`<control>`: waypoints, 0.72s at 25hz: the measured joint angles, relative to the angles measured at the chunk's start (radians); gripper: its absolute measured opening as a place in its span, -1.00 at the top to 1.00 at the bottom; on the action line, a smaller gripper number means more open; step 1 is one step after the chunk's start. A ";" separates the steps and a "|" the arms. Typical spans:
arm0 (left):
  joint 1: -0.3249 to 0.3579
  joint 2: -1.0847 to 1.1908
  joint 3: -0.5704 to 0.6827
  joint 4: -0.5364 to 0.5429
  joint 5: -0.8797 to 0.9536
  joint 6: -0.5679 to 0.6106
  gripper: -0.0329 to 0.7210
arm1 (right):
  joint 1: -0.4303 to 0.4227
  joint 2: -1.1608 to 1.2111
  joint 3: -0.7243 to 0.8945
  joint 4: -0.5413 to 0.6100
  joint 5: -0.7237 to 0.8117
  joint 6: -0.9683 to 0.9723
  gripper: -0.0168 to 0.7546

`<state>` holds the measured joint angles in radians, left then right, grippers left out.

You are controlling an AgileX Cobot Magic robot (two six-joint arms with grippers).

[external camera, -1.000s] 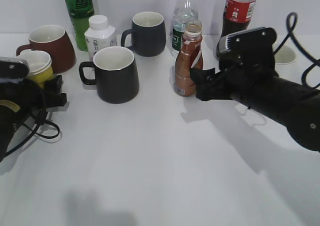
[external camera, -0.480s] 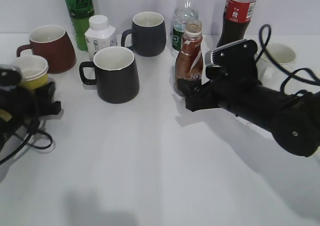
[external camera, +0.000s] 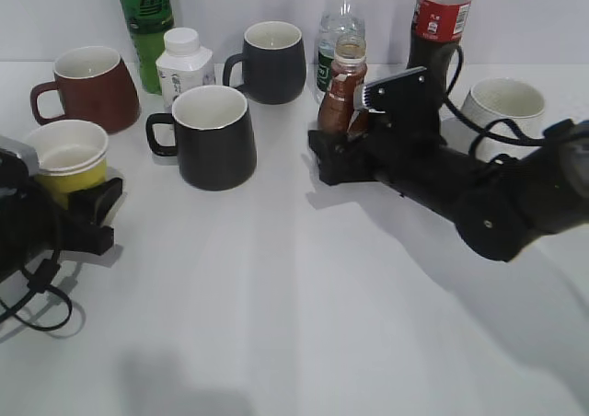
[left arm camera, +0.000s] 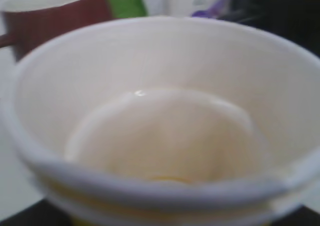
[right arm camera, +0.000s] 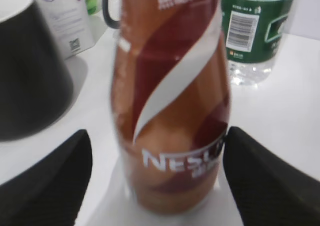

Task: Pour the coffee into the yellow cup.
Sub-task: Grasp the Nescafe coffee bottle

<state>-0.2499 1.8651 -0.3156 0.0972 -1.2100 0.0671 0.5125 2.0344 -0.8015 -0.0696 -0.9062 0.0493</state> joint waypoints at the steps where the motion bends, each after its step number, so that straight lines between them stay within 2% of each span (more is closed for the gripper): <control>1: 0.000 -0.006 0.005 0.016 0.000 -0.013 -0.24 | 0.000 0.014 -0.016 0.001 -0.002 0.001 -0.62; 4: 0.000 -0.016 0.018 0.067 0.001 -0.048 -0.24 | 0.000 0.051 -0.057 0.002 -0.002 0.003 -0.62; 9: 0.000 -0.018 0.018 0.269 0.001 -0.074 -0.24 | 0.000 0.088 -0.107 0.029 -0.002 0.003 -0.56; 14: 0.000 -0.018 0.018 0.432 0.001 -0.112 -0.24 | 0.000 0.103 -0.118 0.049 -0.006 0.003 -0.35; 18: -0.001 -0.018 0.011 0.549 0.001 -0.120 -0.24 | 0.000 0.104 -0.118 0.051 -0.011 0.002 -0.35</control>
<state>-0.2512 1.8474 -0.3044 0.6467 -1.2093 -0.0527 0.5125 2.1385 -0.9191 -0.0181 -0.9167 0.0514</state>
